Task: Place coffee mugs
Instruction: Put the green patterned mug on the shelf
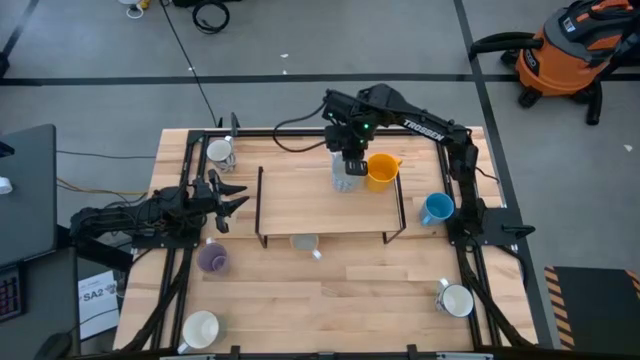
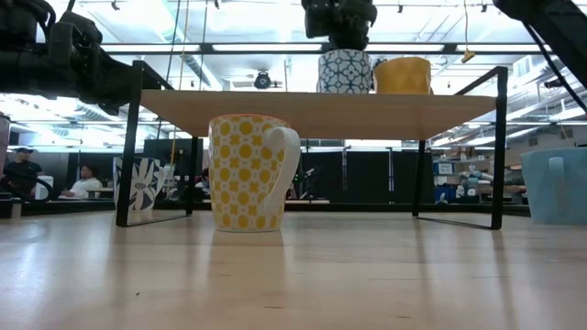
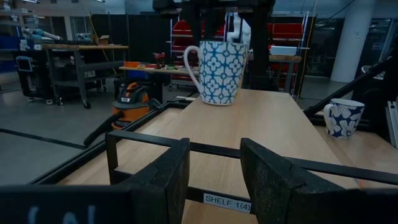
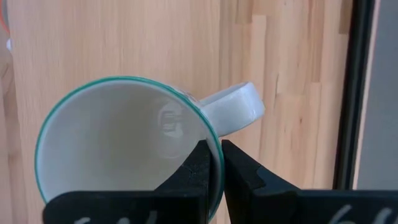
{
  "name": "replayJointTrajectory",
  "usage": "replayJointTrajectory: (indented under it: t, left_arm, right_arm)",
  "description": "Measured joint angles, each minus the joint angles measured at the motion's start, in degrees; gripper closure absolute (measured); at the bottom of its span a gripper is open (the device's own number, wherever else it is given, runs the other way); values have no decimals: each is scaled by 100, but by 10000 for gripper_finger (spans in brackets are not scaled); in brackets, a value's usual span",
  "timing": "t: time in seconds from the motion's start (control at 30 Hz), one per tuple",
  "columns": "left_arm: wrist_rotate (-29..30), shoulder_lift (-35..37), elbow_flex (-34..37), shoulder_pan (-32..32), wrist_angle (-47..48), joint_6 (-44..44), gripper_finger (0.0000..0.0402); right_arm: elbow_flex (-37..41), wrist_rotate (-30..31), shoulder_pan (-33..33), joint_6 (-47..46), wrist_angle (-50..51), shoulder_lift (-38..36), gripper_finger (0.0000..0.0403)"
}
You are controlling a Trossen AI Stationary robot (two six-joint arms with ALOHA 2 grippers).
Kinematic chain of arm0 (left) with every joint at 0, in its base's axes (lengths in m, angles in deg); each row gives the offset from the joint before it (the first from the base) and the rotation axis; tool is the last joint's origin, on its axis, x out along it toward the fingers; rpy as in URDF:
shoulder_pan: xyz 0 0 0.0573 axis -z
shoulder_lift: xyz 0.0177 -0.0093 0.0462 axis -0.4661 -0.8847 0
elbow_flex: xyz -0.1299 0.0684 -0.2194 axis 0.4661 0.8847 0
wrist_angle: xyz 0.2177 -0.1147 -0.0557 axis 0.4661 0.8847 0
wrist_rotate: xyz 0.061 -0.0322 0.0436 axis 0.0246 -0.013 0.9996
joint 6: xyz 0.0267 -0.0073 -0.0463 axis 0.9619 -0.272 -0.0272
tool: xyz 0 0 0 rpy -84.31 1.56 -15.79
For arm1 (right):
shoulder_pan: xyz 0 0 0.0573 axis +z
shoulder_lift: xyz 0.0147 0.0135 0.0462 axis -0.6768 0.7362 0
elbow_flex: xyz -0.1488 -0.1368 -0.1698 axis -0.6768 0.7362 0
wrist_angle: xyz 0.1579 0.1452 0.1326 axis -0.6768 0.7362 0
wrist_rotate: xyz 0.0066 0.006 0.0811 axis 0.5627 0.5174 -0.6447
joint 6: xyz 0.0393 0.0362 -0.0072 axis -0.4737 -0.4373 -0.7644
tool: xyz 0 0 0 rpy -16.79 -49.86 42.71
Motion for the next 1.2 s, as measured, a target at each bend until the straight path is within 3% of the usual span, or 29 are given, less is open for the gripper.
replayJointTrajectory:
  t: [1.2]
  left_arm:
    - [1, -1, 0, 1, 2, 4, 253]
  right_arm:
    - [86, 333, -9, 138, -156, -4, 344]
